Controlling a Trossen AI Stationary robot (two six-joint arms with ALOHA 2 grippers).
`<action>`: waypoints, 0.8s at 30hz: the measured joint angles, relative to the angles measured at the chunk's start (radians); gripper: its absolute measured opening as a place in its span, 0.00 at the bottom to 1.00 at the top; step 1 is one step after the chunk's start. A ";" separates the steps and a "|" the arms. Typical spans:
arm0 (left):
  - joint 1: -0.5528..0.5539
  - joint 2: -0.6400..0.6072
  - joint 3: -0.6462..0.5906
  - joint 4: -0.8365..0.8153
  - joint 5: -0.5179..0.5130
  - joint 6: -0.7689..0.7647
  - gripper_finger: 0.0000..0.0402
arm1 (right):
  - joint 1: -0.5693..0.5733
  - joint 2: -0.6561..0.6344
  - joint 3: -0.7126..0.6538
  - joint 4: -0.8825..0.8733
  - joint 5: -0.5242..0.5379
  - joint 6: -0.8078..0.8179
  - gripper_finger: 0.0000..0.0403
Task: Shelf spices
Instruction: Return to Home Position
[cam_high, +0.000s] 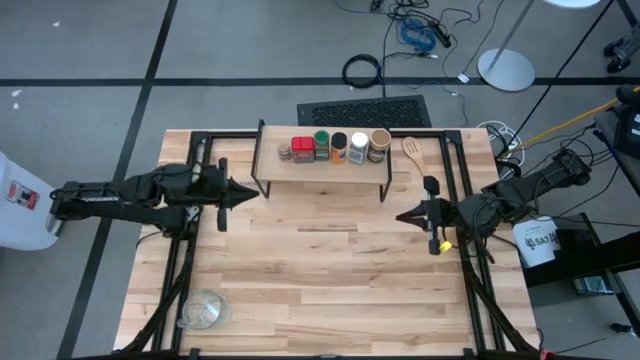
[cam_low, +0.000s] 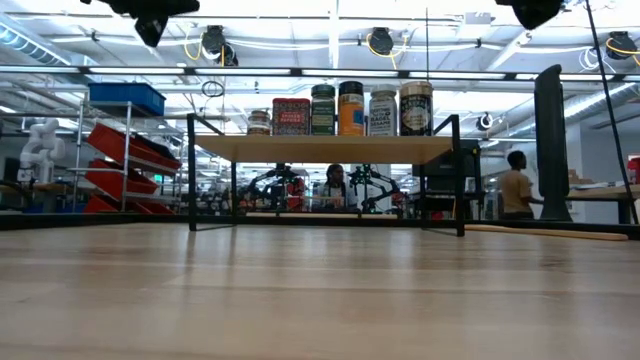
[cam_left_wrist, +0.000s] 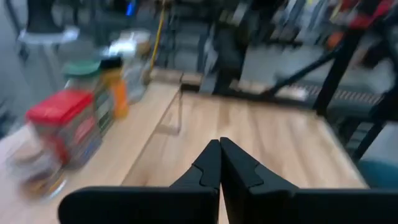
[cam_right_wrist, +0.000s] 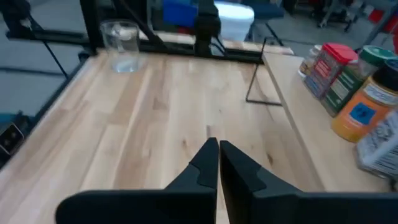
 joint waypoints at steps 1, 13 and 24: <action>-0.012 -0.008 -0.028 0.055 0.000 0.001 0.01 | 0.000 -0.015 -0.028 0.036 -0.004 -0.002 0.00; -0.075 -0.019 -0.414 0.494 -0.023 -0.029 0.01 | 0.000 -0.122 -0.537 0.618 -0.113 -0.008 0.00; -0.072 -0.030 -0.542 0.617 -0.052 0.035 0.01 | -0.002 -0.136 -0.743 0.887 -0.108 0.029 0.00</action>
